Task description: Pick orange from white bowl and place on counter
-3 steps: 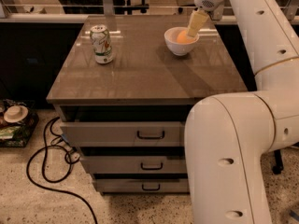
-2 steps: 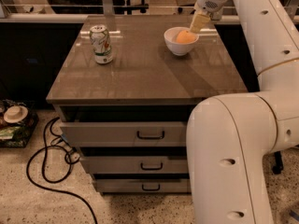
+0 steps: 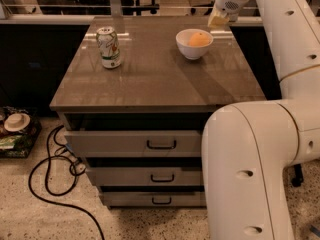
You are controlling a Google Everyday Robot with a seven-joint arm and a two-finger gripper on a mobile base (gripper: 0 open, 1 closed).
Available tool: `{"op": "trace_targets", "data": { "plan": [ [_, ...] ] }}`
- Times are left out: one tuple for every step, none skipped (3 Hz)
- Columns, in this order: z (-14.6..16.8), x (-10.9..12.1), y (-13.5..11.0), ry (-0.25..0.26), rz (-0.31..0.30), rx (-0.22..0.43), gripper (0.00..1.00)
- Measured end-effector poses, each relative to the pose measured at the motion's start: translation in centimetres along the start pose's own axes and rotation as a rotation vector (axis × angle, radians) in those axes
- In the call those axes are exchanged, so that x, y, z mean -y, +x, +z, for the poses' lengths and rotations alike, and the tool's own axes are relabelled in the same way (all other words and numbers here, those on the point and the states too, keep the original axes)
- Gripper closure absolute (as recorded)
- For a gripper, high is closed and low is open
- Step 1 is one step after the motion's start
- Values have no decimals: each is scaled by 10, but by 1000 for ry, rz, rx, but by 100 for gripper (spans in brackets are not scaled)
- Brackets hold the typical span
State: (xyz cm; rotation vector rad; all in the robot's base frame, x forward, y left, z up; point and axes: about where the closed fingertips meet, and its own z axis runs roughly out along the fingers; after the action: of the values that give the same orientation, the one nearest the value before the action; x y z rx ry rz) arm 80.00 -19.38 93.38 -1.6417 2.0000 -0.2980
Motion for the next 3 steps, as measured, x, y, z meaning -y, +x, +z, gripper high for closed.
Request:
{"op": "trace_targets", "data": {
  "plan": [
    [9,-13,-4,-55,-34,9,57],
    [15,-20,-8,-83,-56,20,41],
    [15,-22,-11,-91,-73,27,23]
  ]
}}
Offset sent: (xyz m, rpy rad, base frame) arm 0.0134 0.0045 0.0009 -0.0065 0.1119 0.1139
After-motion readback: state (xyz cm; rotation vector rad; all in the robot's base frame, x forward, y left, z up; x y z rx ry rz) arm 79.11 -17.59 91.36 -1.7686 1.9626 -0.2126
